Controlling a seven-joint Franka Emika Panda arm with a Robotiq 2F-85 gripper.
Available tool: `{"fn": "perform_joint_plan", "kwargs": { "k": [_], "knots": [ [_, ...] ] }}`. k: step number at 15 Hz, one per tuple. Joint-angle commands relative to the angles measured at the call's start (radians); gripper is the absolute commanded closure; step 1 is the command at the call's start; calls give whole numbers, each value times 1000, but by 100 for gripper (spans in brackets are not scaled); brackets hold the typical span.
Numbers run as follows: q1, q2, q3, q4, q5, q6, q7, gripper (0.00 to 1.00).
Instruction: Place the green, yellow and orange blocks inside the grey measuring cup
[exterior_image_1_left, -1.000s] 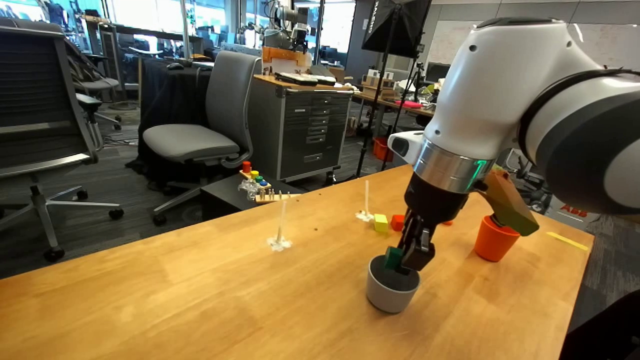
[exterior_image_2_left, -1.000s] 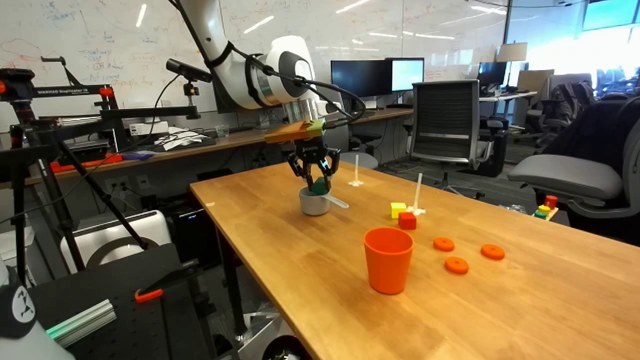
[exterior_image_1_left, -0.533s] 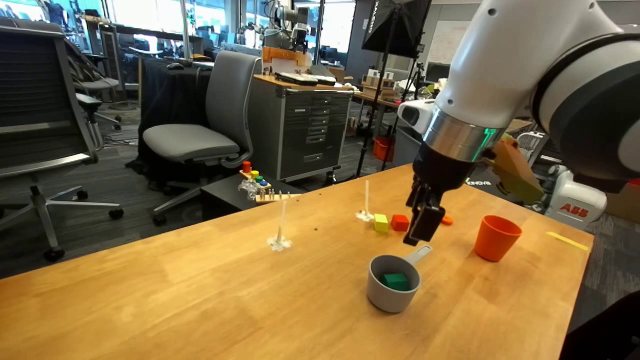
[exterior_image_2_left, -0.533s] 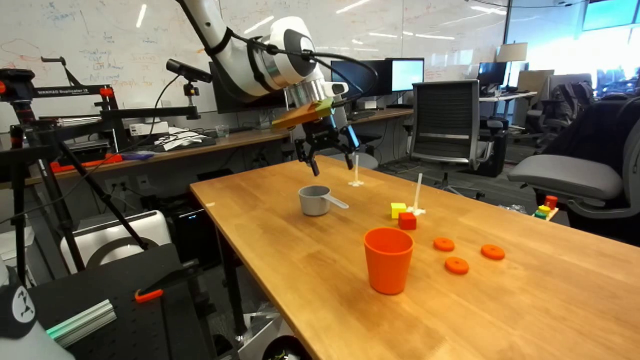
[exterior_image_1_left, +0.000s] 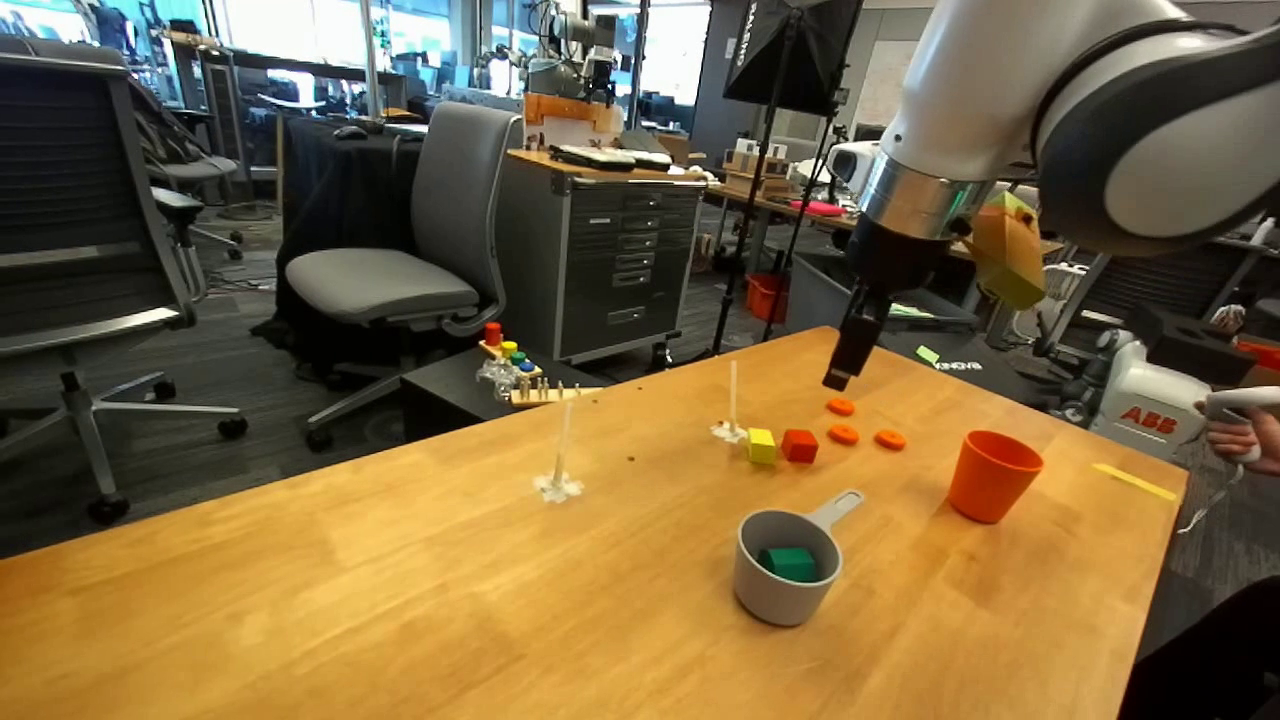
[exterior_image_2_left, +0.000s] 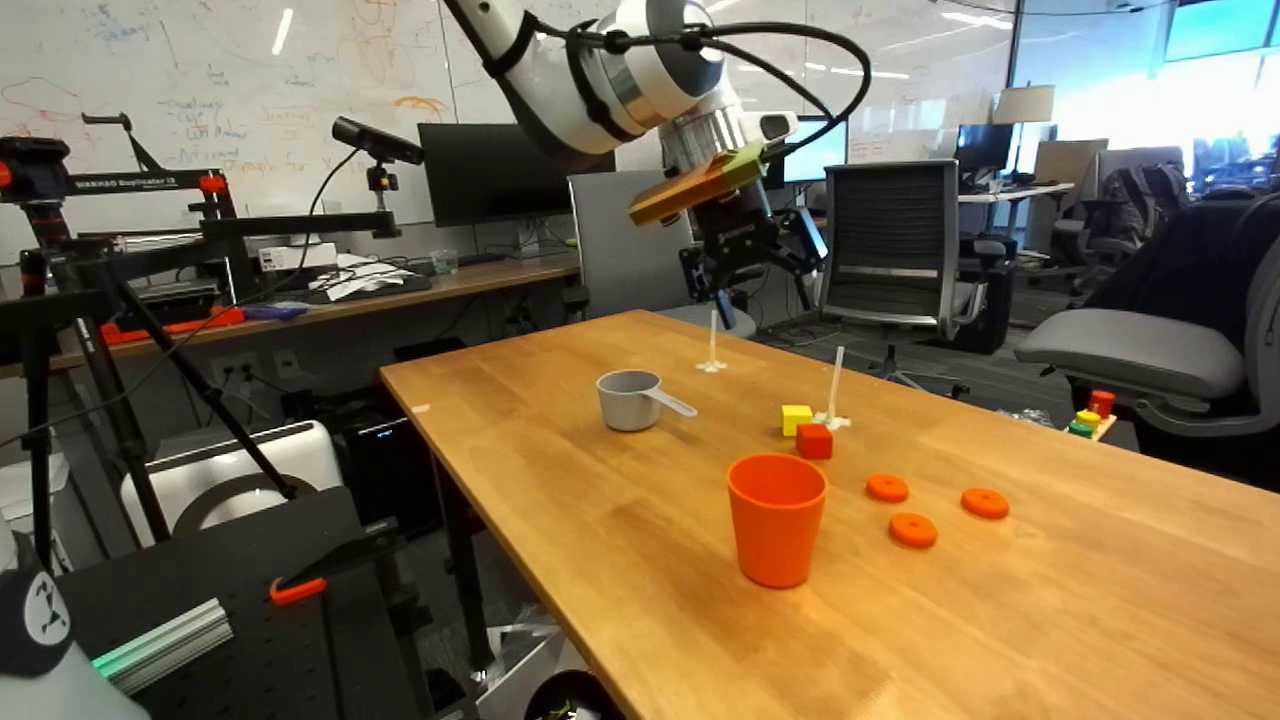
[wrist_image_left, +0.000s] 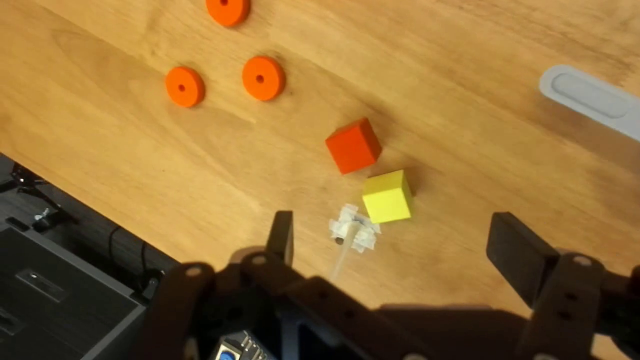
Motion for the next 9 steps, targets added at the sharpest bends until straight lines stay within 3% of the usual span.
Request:
{"fn": "perform_joint_plan", "kwargs": {
  "k": [1,5,9],
  "knots": [
    [-67,169,55,229,166,-79,-228,0],
    [-120,329,118,447,293,-217,-477,0],
    [-122,473,132,653,323,-362,-570,0]
  ]
}}
